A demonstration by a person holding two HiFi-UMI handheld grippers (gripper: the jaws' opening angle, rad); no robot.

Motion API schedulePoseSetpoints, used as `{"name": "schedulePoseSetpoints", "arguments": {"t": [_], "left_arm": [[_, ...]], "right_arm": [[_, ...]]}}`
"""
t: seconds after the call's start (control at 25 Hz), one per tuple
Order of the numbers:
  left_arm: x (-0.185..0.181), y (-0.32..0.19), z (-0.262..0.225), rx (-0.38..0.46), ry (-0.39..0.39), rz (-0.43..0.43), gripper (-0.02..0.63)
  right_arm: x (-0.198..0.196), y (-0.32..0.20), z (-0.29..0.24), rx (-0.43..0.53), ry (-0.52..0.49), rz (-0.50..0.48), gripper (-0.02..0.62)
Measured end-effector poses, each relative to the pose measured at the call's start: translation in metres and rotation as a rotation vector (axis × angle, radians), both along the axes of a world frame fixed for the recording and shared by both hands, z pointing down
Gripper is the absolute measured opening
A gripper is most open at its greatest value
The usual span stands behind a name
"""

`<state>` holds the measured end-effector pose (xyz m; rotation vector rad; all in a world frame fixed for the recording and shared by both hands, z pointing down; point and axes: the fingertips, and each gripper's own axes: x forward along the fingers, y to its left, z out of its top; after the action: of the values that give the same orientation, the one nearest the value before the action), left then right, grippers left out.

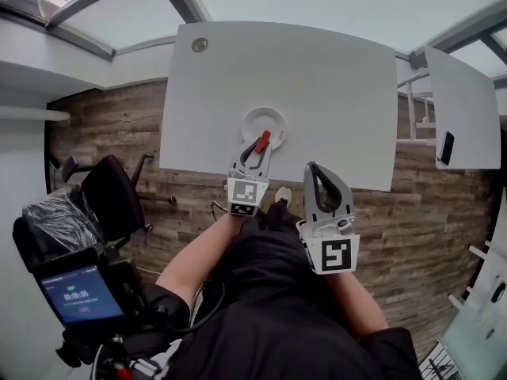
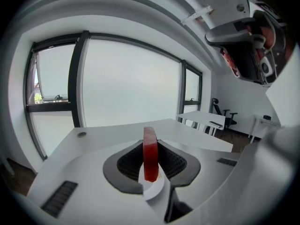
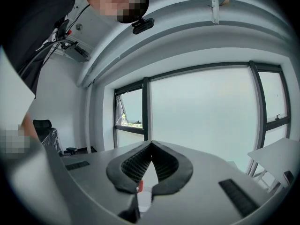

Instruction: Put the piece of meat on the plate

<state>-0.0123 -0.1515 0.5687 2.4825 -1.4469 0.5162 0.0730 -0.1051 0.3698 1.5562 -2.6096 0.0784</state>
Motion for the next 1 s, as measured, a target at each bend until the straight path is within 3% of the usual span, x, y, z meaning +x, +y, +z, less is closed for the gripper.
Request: {"name": "schedulePoseSetpoints", "arguments": {"t": [0.28,0.64,1.0], "left_arm": [[-0.003,-0.01,0.034,-0.058,-0.03,0.012,0.092],[-0.001,-0.021,0.062,-0.105,-0.043,0.058,0.092],[0.005,-0.03,0.118,-0.212,-0.06,0.072,0.092]], "right_arm": [[0.0,-0.002,0.007,-0.019,0.009,-0.003,0.003],[0.023,-0.004,0.025,-0.095,0.01,0.077,0.003],[0.025,-0.009,0.036,-0.07,0.029,0.052,0.003]]}}
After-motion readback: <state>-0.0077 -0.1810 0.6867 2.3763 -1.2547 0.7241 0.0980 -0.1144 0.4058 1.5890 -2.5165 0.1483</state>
